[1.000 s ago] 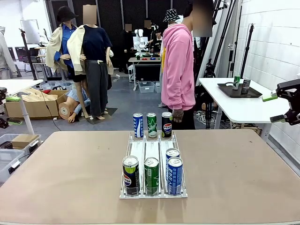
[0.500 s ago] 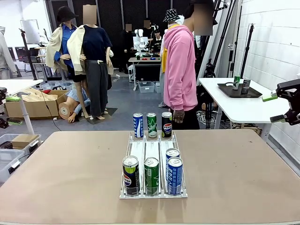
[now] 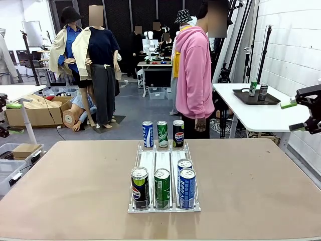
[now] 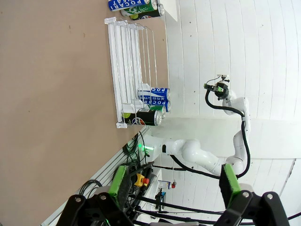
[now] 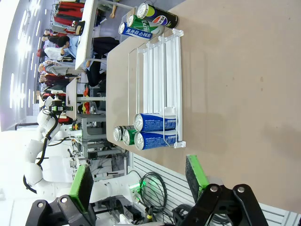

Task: Retrieve and hand over the desired beverage to the person.
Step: Place the picked can on the Handle tray extended by the person.

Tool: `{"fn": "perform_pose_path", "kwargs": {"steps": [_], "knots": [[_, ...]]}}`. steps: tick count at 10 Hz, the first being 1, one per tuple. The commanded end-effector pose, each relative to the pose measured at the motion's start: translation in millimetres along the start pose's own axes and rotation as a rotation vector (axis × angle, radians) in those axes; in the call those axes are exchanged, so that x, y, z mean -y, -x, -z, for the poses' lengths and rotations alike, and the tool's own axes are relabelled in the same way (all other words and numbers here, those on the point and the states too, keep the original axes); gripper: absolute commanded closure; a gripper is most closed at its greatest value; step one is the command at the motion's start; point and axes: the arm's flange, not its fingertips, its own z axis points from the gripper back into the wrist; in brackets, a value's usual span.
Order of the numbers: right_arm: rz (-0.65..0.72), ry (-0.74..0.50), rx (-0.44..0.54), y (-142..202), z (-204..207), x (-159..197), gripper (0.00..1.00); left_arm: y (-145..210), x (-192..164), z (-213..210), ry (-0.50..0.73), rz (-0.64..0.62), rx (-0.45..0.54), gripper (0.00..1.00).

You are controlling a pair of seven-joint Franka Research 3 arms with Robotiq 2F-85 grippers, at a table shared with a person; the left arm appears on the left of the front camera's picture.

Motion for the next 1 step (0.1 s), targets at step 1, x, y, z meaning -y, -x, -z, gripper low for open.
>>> {"fn": "perform_pose_path", "kwargs": {"steps": [1], "knots": [[0.002, 0.003, -0.004, -0.9, -0.3, 0.2, 0.0, 2.8, 1.6, 0.5, -0.003, 0.001, 0.006, 0.0]]}}
